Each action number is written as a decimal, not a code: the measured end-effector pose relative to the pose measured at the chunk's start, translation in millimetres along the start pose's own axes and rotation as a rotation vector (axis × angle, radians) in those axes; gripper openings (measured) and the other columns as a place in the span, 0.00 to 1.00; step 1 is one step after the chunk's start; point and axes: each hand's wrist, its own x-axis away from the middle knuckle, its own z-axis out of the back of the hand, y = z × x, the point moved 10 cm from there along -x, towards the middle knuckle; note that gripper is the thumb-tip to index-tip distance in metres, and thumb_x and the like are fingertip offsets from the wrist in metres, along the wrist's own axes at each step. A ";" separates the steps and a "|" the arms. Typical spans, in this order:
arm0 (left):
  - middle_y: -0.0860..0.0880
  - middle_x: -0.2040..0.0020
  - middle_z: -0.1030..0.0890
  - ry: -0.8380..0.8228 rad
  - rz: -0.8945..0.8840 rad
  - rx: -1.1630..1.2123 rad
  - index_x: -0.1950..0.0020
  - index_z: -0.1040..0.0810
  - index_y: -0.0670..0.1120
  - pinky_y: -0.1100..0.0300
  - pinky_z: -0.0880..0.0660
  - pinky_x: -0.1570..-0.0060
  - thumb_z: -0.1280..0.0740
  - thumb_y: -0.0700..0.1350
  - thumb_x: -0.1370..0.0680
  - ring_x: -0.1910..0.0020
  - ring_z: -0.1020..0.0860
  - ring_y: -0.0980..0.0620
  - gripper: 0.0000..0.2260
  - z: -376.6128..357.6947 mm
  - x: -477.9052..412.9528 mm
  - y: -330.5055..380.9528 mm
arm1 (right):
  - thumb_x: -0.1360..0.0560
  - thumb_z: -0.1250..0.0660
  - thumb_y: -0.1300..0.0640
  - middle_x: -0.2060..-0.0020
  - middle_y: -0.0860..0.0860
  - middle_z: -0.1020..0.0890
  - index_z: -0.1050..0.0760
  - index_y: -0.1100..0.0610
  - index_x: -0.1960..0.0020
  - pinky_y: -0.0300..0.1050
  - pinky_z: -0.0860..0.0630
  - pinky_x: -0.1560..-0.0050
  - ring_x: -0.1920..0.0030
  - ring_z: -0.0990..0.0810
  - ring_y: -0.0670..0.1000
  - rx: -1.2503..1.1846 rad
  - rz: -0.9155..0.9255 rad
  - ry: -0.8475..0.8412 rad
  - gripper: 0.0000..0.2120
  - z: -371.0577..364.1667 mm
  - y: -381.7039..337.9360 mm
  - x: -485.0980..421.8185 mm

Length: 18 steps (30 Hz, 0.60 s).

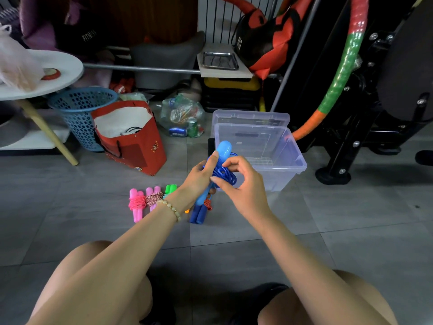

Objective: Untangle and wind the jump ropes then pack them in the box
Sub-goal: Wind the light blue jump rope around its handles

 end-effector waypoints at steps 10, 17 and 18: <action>0.45 0.67 0.28 0.035 0.136 -0.004 0.48 0.24 0.41 0.67 0.36 0.78 0.46 0.69 0.25 0.79 0.33 0.54 0.31 -0.5 -0.4 -11.7 | 0.30 0.27 0.60 0.55 0.51 0.19 0.22 0.48 0.59 0.39 0.27 0.46 0.48 0.23 0.48 -0.127 -0.092 0.196 0.08 11.3 10.2 0.4; 0.48 0.70 0.30 0.047 0.239 0.087 0.53 0.26 0.44 0.64 0.34 0.73 0.40 0.69 0.28 0.76 0.33 0.53 0.27 -3.3 -5.2 -24.2 | 0.30 0.27 0.57 0.53 0.43 0.29 0.19 0.49 0.58 0.33 0.33 0.45 0.49 0.28 0.41 -0.021 -0.082 0.270 0.04 30.8 6.2 -6.2; 0.49 0.71 0.34 0.039 0.237 0.159 0.55 0.27 0.45 0.66 0.37 0.77 0.41 0.66 0.26 0.79 0.36 0.55 0.23 -3.9 -6.7 -22.2 | 0.29 0.27 0.57 0.55 0.43 0.28 0.19 0.51 0.58 0.31 0.33 0.47 0.51 0.27 0.41 -0.012 -0.061 0.269 0.02 31.1 3.6 -6.3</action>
